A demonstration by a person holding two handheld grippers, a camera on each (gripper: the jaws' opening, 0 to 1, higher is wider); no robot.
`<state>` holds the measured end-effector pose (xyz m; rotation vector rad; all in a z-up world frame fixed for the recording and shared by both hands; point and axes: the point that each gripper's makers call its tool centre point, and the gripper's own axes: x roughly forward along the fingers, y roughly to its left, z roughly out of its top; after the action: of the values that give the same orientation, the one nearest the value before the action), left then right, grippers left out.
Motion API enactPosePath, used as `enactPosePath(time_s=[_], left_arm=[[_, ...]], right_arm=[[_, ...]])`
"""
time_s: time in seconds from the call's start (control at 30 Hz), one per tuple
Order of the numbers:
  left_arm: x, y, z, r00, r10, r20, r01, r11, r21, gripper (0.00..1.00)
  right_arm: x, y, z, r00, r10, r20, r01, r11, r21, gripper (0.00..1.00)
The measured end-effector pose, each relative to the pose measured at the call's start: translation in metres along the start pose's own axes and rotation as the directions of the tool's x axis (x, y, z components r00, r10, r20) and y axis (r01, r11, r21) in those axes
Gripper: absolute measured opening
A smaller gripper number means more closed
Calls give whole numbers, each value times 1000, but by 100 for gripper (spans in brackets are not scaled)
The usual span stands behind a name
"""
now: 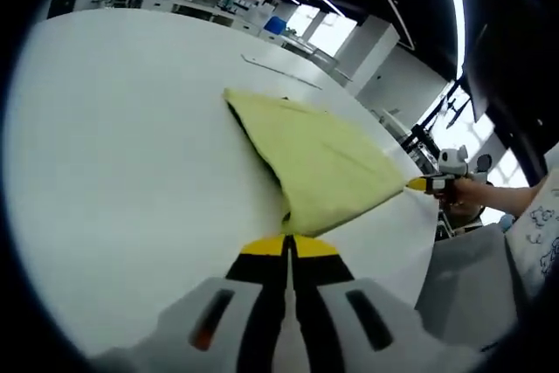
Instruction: Fold the garment on the visible template until the final outline fits inside the template.
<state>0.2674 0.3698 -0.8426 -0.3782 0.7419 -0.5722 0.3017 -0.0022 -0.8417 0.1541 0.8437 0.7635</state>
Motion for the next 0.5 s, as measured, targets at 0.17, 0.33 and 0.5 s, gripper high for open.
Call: enactPosePath(time_s=[0.17, 0.33, 0.5], left_arm=[[-5, -6, -9, 1000, -6, -6, 6, 1000, -6, 0], [-6, -10, -13, 1000, -11, -7, 11, 1000, -9, 0], [-6, -6, -11, 1000, -8, 8, 9, 1000, -25, 0]], right_arm=[[-4, 1, -6, 1000, -5, -4, 5, 1000, 7, 0], [-3, 1, -8, 1000, -14, -2, 14, 1000, 12, 0], [-3, 1, -7, 1000, -21, -6, 21, 1000, 5, 0]])
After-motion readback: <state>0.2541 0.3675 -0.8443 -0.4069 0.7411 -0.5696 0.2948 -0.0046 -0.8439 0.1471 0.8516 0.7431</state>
